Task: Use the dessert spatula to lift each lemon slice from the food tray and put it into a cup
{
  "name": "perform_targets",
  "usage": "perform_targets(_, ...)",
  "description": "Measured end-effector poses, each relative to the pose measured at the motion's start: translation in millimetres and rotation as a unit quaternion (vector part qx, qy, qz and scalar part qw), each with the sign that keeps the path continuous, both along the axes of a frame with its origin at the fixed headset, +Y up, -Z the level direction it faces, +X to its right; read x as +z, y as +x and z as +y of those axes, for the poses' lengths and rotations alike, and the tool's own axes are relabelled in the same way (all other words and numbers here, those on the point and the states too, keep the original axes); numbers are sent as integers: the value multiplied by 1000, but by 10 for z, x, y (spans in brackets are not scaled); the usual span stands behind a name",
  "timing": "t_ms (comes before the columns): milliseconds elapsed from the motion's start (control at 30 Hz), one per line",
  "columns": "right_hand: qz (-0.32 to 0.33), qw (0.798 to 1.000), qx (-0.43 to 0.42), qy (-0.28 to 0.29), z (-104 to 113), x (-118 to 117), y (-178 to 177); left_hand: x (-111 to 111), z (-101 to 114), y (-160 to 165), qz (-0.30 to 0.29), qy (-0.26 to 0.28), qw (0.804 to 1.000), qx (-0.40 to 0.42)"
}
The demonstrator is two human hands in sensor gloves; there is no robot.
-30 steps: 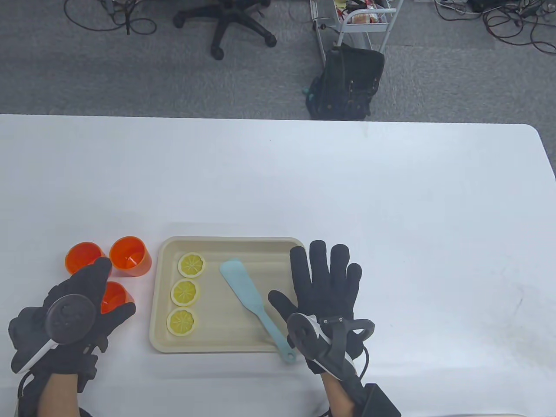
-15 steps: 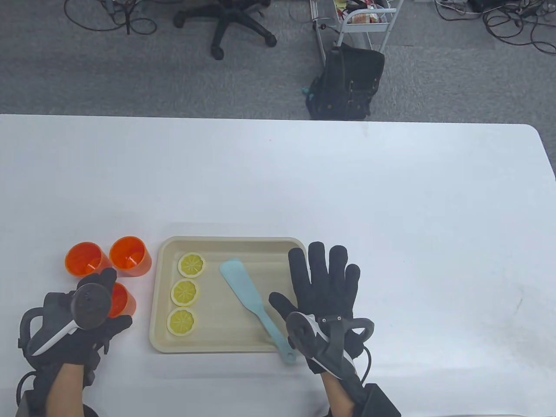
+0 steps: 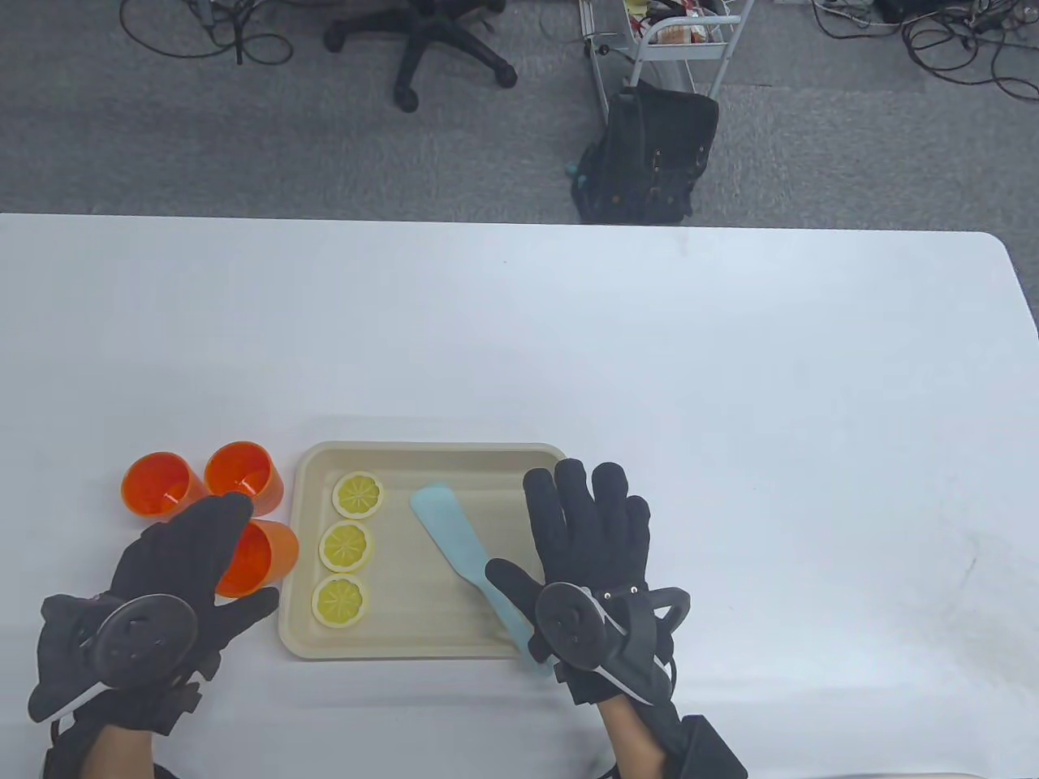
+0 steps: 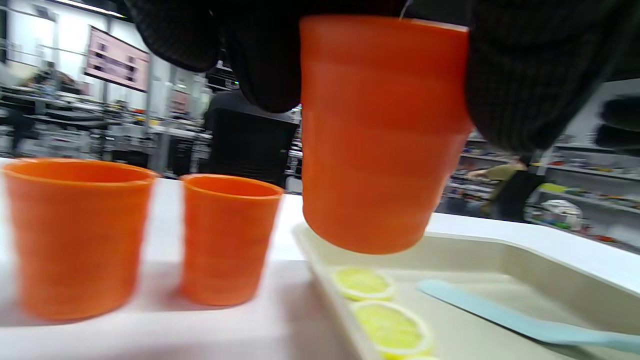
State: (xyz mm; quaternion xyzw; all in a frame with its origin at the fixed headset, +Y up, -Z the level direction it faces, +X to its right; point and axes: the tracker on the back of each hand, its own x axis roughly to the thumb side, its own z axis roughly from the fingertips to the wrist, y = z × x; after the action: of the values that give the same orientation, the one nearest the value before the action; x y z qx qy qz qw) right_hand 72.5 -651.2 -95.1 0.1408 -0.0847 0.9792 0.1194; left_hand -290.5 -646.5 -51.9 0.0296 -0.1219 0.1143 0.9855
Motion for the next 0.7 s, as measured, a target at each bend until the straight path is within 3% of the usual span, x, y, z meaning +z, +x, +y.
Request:
perform_targets(133,39,999,-3,7,26,77,-99,-12,-58,186,-53,1,998,22)
perform_targets(300,113,993,-13,-24,-21,162,-287,37,-64,428,-103,32,994,36)
perform_targets(533,249,966,-28,-60,-98,290,-582,98,-98,683,-166,40,984,53)
perform_targets(700,275,958,-45,-61,-156,312,-695,110,-147,792,-181,38,982,33)
